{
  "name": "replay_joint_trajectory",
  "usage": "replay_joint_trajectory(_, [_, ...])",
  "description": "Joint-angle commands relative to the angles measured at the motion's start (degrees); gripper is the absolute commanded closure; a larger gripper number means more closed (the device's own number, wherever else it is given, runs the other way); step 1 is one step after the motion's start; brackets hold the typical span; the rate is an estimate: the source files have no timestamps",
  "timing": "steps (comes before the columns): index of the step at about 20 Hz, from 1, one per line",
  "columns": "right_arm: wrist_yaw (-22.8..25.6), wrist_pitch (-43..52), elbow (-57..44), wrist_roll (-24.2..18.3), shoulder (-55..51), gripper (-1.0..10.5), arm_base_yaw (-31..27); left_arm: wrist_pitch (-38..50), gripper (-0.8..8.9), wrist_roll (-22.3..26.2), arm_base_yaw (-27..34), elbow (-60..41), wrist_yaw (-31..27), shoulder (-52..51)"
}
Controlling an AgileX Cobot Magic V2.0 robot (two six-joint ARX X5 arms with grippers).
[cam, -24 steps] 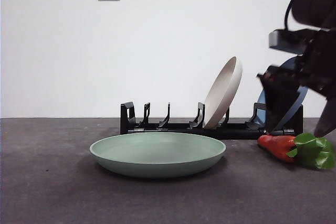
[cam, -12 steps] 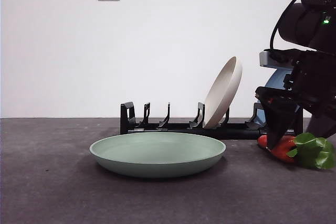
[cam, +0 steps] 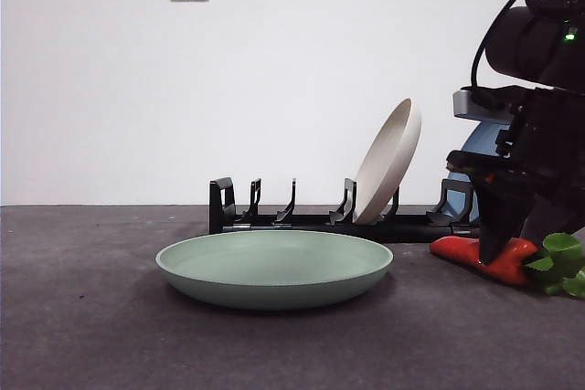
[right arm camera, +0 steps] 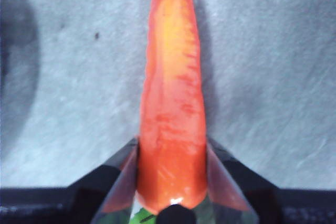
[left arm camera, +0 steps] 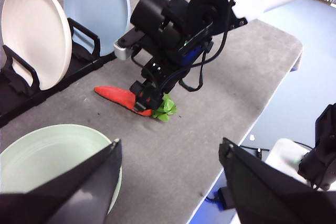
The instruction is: Take the green plate from the plate rack,put the plate on the table,take the carrot from the table,put the carrot in the plate
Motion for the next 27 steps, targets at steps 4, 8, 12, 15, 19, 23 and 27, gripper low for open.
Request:
replay_joint_trajectory(4, [-4.55,-0.26,0.11,2.47,-12.15,9.6,4.42,-1.03,4.98,-0.15,-0.22,-0.13,-1.05,-0.04])
replay_joint_trajectory(8, [-4.81,1.95,0.11,5.79,-14.14,9.6,11.63,-2.14,4.98,0.72,-0.22,-0.13,-2.16,-0.04])
replay_joint_trajectory(12, [-4.66,8.31,0.31,9.14,-9.66,9.6,19.43,-3.52,4.98,1.36,-0.22,-0.13,-2.16,-0.04])
replay_joint_trajectory(15, [-4.39,9.86,3.48,10.01,-3.39,9.6,23.30,-4.94,4.98,1.36,-0.22,-0.13,-2.14,-0.04])
replay_joint_trajectory(19, [-4.17,9.55,9.40,10.01,5.68,9.6,24.85,-5.64,4.98,1.36,-0.22,-0.13,-2.14,-0.04])
replay_joint_trajectory(23, [-2.64,6.95,11.39,9.33,10.93,9.6,24.85,-6.91,4.98,1.31,-0.22,-0.13,-2.14,-0.04])
replay_joint_trajectory(27, [-1.77,4.61,11.39,8.57,12.02,9.5,24.92,-6.97,4.99,1.31,-0.22,-0.13,-2.14,-0.04])
